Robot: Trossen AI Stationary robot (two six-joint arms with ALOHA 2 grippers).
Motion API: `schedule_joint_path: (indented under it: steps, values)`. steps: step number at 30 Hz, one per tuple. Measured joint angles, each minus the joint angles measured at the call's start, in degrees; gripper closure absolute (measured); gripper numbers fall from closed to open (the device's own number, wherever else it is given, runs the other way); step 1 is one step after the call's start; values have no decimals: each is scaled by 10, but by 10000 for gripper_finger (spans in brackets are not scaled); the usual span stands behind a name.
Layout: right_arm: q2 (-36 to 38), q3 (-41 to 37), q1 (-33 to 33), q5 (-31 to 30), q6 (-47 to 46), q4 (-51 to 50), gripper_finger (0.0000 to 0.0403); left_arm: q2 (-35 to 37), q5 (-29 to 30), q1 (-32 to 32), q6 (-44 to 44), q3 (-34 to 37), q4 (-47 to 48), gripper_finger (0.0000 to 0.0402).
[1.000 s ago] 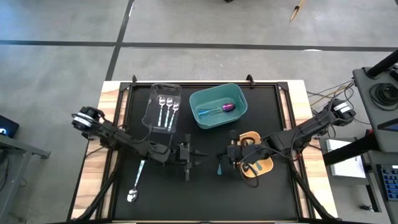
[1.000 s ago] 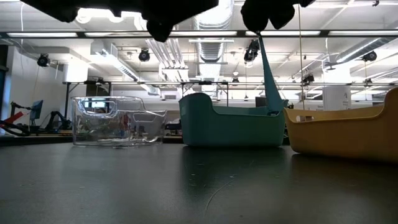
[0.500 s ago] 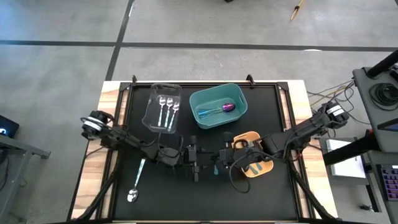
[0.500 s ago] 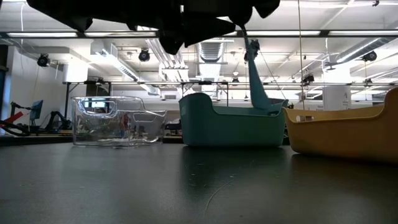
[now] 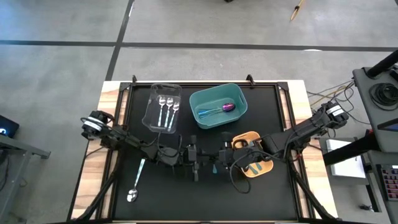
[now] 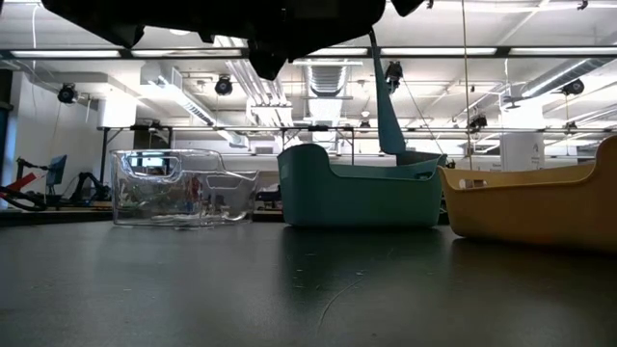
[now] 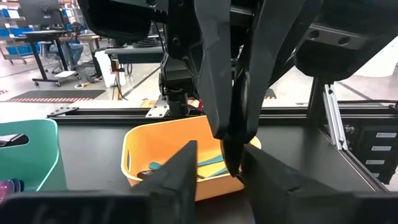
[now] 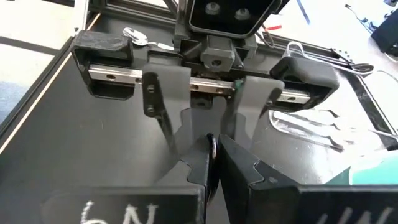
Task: Sort silverware by color (type)
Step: Put the black spoon into the yellow bin
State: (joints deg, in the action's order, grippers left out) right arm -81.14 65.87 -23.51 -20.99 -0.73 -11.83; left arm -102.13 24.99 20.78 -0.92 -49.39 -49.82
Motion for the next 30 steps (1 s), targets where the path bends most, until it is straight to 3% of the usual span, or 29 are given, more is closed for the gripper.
schedule_joint_path:
  steps: [5,7,20,30]
  values:
    - [0,-1,0,-1,-2,1,390,0,-1,0,1,0,0,379]
    - [0,-1,0,-3,-1,1,386,0,0,0,-1,0,-2,393]
    - [6,13,1,-20,-22,-1,247,0,16,0,4,2,-17,400]
    - [42,33,0,-21,-57,-62,237,0,62,1,4,23,-90,401]
